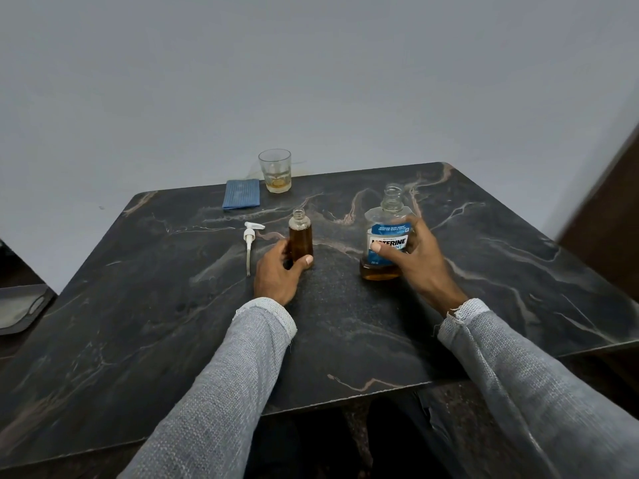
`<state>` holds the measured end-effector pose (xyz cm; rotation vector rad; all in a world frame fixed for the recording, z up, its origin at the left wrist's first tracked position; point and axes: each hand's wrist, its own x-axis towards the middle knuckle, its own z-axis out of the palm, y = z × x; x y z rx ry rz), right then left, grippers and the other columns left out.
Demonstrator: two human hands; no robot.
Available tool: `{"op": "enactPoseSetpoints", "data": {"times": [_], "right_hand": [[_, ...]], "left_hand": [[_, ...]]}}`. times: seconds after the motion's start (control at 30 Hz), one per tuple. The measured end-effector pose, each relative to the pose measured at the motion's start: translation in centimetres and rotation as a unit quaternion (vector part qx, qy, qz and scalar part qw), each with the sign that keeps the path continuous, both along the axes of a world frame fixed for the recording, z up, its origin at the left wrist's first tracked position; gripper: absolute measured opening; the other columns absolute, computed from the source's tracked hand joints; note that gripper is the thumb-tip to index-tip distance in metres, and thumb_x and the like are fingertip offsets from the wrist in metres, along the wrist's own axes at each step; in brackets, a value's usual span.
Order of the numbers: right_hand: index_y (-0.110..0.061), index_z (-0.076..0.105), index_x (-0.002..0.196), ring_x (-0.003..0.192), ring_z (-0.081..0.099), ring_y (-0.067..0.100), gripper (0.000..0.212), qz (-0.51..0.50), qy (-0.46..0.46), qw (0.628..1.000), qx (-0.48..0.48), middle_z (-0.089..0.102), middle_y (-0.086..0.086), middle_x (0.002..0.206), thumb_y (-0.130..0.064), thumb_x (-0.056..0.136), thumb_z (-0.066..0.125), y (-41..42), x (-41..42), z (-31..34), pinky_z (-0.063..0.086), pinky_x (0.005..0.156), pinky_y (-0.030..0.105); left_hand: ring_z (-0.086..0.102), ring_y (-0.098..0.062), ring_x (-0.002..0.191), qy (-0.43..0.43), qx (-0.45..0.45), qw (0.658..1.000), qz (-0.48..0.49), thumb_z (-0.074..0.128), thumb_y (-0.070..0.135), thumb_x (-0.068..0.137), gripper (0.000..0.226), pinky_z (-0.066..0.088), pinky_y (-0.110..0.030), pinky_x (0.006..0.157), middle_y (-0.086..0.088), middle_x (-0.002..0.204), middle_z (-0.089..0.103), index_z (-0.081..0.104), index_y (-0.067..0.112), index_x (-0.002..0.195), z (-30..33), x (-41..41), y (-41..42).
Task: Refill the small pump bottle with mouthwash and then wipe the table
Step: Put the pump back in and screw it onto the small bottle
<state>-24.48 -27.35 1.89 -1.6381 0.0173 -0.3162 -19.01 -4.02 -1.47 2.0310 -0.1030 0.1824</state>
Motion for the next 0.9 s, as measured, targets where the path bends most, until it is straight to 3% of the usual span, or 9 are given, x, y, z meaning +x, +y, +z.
{"op": "enactPoseSetpoints", "data": {"times": [0.13,0.4,0.8,0.9], "right_hand": [[-0.014,0.05,0.127,0.106,0.067,0.016,0.058,0.003,-0.01,1.0,-0.008,0.067,0.005,0.118,-0.01,0.077,0.078,0.1,-0.4,-0.1,0.055,0.092,0.037],[-0.025,0.057,0.115,0.102,0.068,0.013,0.046,0.0,-0.02,0.999,-0.029,0.071,-0.001,0.11,-0.014,0.077,0.079,0.1,-0.5,-0.6,0.055,0.088,0.029],[-0.021,0.054,0.122,0.105,0.067,0.012,0.052,0.004,0.007,0.999,-0.044,0.069,-0.001,0.115,-0.023,0.077,0.079,-0.4,0.3,-1.4,0.054,0.093,0.038],[-0.02,0.053,0.124,0.107,0.066,0.012,0.055,0.006,0.007,0.999,-0.053,0.068,-0.001,0.116,-0.024,0.076,0.08,-0.5,0.3,-1.6,0.054,0.095,0.038]], "left_hand": [[0.06,-0.019,0.116,0.002,0.006,1.0,0.005,0.074,0.024,0.083,0.053,0.045,-0.03,0.097,-0.005,0.128,0.063,0.054,0.016,0.132,0.1,-0.1,0.0],[0.058,-0.021,0.119,0.007,0.009,1.0,0.006,0.073,0.022,0.083,0.056,0.045,-0.036,0.101,-0.006,0.131,0.062,0.052,0.015,0.134,0.1,-0.2,-0.1],[0.06,-0.021,0.117,-0.002,0.01,1.0,0.002,0.073,0.019,0.083,0.05,0.046,-0.035,0.101,-0.006,0.128,0.063,0.056,0.014,0.13,0.2,-0.2,-0.1],[0.059,-0.021,0.119,0.002,0.011,1.0,-0.001,0.073,0.02,0.083,0.052,0.046,-0.042,0.104,-0.007,0.129,0.062,0.055,0.013,0.131,0.2,-0.1,0.0]]}}
